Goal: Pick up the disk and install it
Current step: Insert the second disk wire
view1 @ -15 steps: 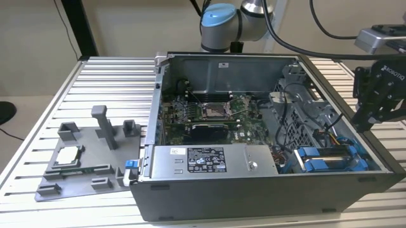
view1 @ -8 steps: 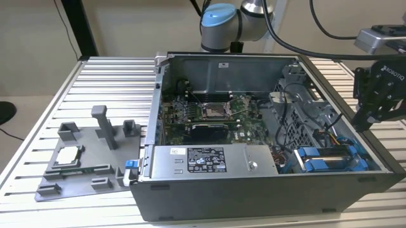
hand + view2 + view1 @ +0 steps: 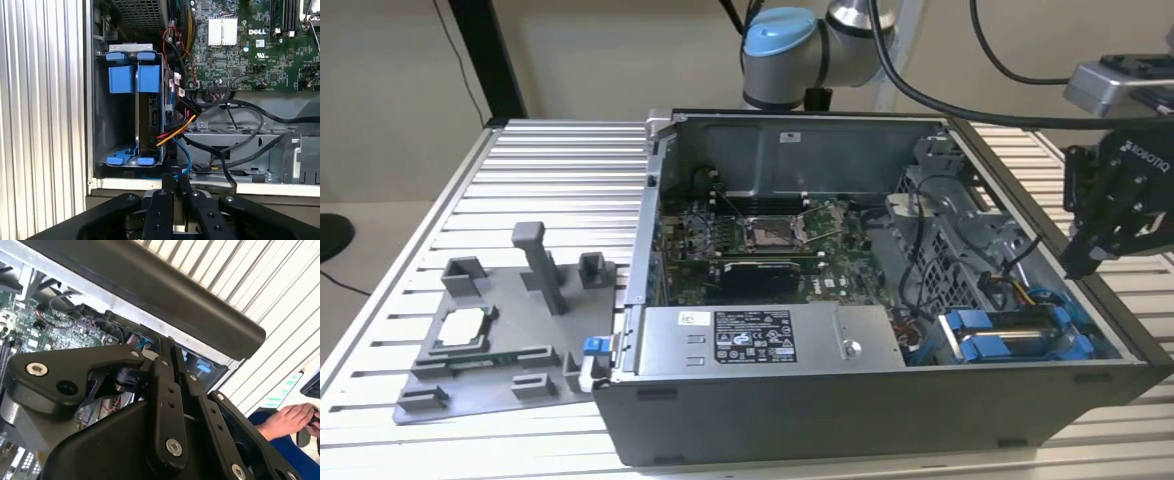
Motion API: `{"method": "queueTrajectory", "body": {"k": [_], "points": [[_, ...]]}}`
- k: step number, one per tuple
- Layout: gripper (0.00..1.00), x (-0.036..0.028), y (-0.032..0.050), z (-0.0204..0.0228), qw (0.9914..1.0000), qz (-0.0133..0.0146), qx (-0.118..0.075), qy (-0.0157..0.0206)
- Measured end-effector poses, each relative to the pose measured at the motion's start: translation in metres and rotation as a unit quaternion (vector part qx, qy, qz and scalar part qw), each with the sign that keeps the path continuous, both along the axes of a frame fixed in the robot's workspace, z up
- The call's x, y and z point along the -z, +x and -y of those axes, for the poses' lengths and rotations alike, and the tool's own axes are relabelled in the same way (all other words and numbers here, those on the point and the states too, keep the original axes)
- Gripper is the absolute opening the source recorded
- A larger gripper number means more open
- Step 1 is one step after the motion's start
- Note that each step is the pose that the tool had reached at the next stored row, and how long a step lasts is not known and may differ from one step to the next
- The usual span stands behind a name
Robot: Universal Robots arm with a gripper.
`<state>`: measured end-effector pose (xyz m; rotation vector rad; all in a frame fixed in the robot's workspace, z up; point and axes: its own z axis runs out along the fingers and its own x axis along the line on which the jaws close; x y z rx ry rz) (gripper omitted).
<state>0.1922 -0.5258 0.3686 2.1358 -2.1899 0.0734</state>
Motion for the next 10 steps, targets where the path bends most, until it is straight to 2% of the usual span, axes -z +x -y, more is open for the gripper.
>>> {"method": "queueTrajectory", "body": {"k": [6, 10], "points": [[0.0, -0.0003, -0.0246, 0.0073, 1.0, 0.0002, 0.0, 0.0011], [0.0, -0.0003, -0.0428, 0.0112, 1.0, 0.0015, 0.0, 0.0021]]}}
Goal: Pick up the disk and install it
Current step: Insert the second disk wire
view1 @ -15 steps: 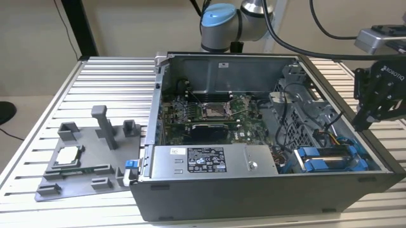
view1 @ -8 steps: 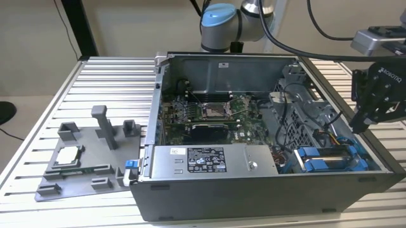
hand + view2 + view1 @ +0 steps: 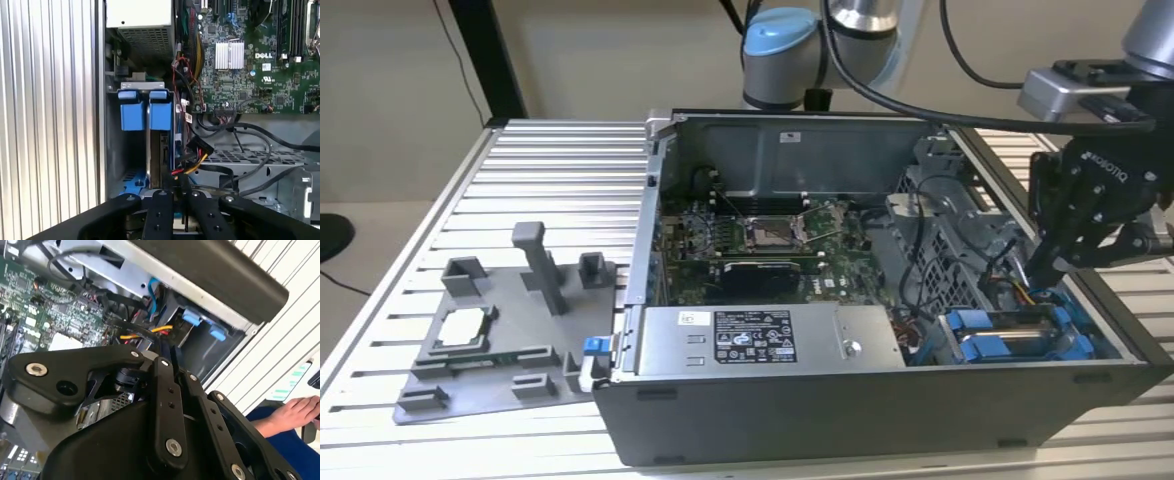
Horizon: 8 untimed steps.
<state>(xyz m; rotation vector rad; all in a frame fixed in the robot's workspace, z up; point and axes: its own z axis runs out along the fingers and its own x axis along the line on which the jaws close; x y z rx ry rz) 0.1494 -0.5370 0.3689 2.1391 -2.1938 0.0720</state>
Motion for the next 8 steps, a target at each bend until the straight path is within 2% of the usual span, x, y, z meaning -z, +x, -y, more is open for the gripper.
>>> {"method": "queueTrajectory", "body": {"k": [2, 4, 6, 8], "points": [[0.0, -0.0001, -0.0078, 0.0026, 1.0, 0.0015, 0.0, 0.0002], [0.0, 0.0001, -0.0119, 0.0052, 0.99998, 0.0053, 0.0, 0.0015], [0.0, 0.0008, -0.0143, 0.0078, 0.99993, 0.0103, 0.0, 0.0065], [0.0, 0.0018, -0.0175, 0.0102, 0.99981, 0.0147, 0.0, 0.0131]]}}
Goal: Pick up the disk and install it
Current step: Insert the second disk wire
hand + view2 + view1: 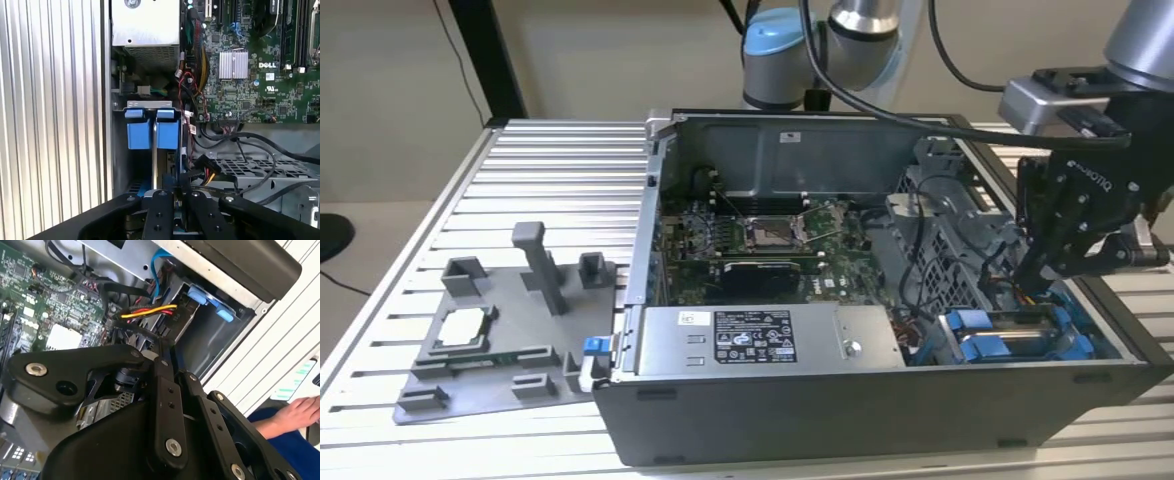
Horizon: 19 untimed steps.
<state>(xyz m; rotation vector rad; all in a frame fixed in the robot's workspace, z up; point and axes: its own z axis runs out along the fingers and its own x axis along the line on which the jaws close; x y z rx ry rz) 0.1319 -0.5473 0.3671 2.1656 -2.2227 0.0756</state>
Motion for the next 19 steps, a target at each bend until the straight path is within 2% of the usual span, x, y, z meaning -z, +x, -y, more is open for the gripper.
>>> {"method": "queueTrajectory", "body": {"k": [3, 4, 8, 9, 13, 16, 17, 19], "points": [[0.0, 0.0016, -0.0053, 0.0035, 0.99993, 0.0053, 0.0, 0.0102], [0.0, 0.002, -0.0066, 0.0048, 0.99988, 0.0081, 0.0, 0.0134], [0.0, 0.0032, -0.0095, 0.0098, 0.99937, 0.0249, 0.0, 0.0252], [0.0, 0.0036, -0.0106, 0.0112, 0.99924, 0.0287, 0.0, 0.0263], [0.0, 0.0071, -0.0185, 0.0163, 0.99882, 0.0405, -0.001, 0.027], [0.0, 0.0092, -0.0259, 0.0181, 0.99837, 0.0494, -0.001, 0.0286], [0.0, 0.0104, -0.0274, 0.0183, 0.99823, 0.0516, -0.001, 0.0295], [0.0, 0.0128, -0.0278, 0.0184, 0.99806, 0.0538, -0.001, 0.0312]]}}
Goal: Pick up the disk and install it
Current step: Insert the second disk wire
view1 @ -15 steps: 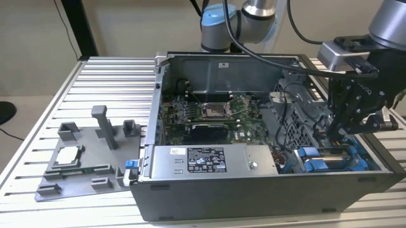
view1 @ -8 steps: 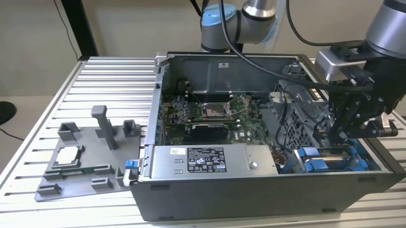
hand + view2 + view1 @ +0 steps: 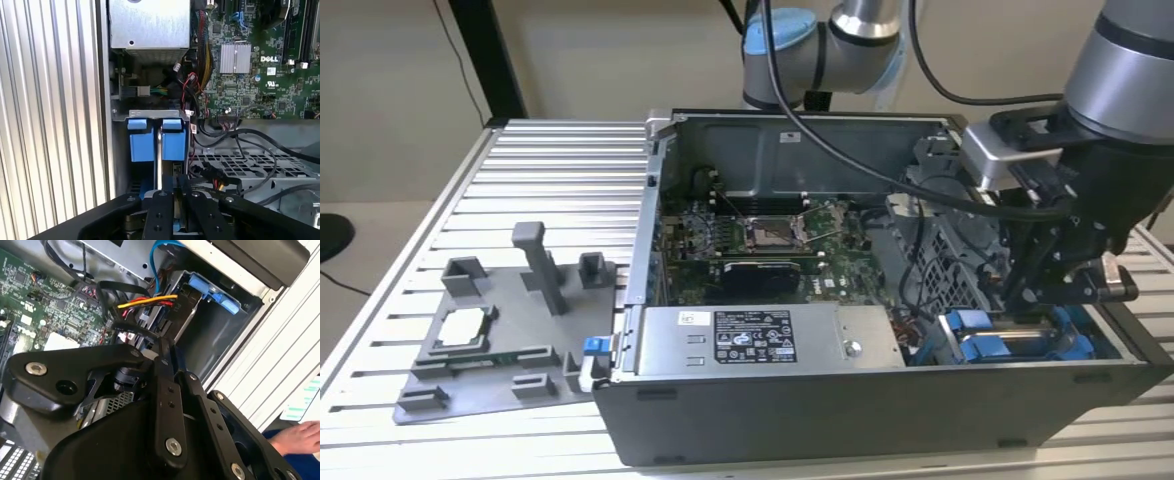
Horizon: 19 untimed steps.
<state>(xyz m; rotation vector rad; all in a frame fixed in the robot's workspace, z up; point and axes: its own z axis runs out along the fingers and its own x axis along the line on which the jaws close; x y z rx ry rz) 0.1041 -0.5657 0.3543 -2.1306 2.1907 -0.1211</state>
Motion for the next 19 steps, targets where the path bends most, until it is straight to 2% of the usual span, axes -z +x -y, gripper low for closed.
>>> {"method": "queueTrajectory", "body": {"k": [8, 9, 10, 13, 15, 19], "points": [[0.0, 0.001, 0.0, 0.0, 1.0, 0.0007, 0.0, 0.0005], [0.0, 0.0012, -0.0002, 0.0, 1.0, 0.0021, 0.0, 0.0009], [0.0, 0.0013, -0.0002, 0.0, 0.99999, 0.0047, -0.001, 0.0013], [0.0, 0.0023, -0.0001, 0.0, 0.99987, 0.0149, -0.004, 0.0034], [0.0, 0.0036, -0.0001, -0.0001, 0.9998, 0.0188, -0.005, 0.0044], [0.0, 0.0037, 0.0, 0.0, 0.9998, 0.019, -0.005, 0.0042]]}}
